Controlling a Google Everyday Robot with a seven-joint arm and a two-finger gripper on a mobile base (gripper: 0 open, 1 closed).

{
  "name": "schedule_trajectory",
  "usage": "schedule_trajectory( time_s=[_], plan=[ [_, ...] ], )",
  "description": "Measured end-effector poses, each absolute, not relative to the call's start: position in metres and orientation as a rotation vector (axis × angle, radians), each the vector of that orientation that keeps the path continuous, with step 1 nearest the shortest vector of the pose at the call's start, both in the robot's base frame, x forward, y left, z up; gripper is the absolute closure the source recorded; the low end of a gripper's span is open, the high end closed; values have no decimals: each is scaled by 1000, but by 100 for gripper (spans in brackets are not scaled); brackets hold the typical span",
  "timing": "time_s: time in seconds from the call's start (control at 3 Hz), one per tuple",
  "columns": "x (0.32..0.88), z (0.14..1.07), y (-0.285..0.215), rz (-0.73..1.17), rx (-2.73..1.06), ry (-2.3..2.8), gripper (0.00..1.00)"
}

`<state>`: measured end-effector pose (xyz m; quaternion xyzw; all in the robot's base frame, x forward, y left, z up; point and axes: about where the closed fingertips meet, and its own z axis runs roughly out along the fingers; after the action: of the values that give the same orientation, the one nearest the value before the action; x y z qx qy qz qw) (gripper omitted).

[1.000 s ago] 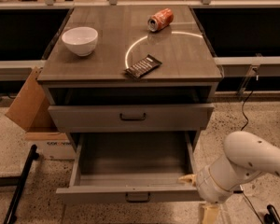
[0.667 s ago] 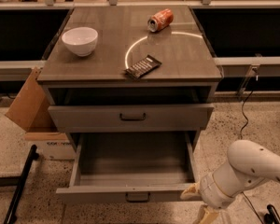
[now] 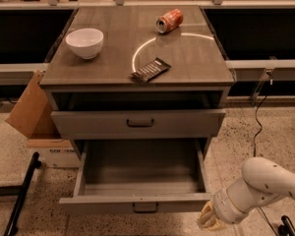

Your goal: Close middle drawer

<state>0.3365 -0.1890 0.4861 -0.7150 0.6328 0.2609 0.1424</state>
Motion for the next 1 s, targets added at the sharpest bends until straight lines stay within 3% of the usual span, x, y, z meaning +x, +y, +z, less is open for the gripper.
schedule_trajectory(
  time_s=[0.33,1.0],
  plan=[
    [346,447,-199,753,-2015,1855,100],
    [365,403,-205,733,-1942,1868,100]
  ],
)
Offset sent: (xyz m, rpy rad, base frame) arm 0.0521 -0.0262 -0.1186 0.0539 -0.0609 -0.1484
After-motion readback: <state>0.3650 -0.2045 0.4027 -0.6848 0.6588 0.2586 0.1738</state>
